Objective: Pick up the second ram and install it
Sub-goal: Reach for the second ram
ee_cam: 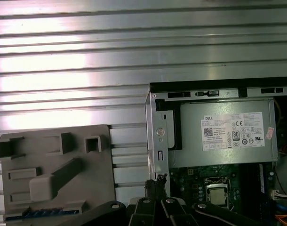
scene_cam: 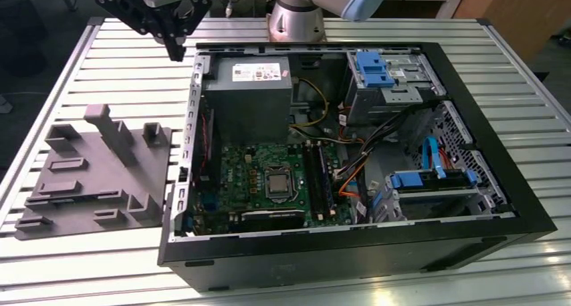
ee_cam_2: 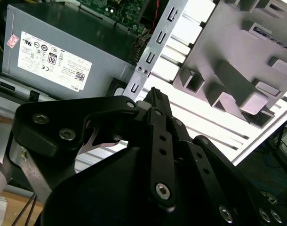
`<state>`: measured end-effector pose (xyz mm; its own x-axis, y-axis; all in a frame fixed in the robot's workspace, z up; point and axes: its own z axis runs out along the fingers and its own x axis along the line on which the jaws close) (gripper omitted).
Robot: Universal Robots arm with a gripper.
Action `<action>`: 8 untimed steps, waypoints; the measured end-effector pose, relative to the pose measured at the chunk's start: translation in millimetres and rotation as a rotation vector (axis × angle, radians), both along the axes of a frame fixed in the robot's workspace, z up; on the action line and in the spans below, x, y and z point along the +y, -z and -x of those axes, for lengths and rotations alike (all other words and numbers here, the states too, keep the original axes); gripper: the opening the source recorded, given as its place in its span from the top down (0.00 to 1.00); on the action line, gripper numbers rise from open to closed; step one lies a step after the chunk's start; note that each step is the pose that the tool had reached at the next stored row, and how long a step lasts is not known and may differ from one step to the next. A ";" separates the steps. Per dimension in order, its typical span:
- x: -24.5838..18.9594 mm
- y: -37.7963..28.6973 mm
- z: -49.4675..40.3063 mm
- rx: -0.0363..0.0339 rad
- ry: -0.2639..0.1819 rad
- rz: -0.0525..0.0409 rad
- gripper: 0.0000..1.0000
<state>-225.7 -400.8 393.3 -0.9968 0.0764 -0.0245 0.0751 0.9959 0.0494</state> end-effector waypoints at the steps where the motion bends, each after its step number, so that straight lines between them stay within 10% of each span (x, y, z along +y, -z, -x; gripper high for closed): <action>1: 0.0 0.0 0.8 0.0000 0.000 -0.0001 0.89; 8: -0.1 0.0 7.4 0.0000 0.000 -0.0007 0.89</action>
<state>-233.2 -400.9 393.3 -0.9968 0.0764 -0.0245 0.0751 0.9959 0.0501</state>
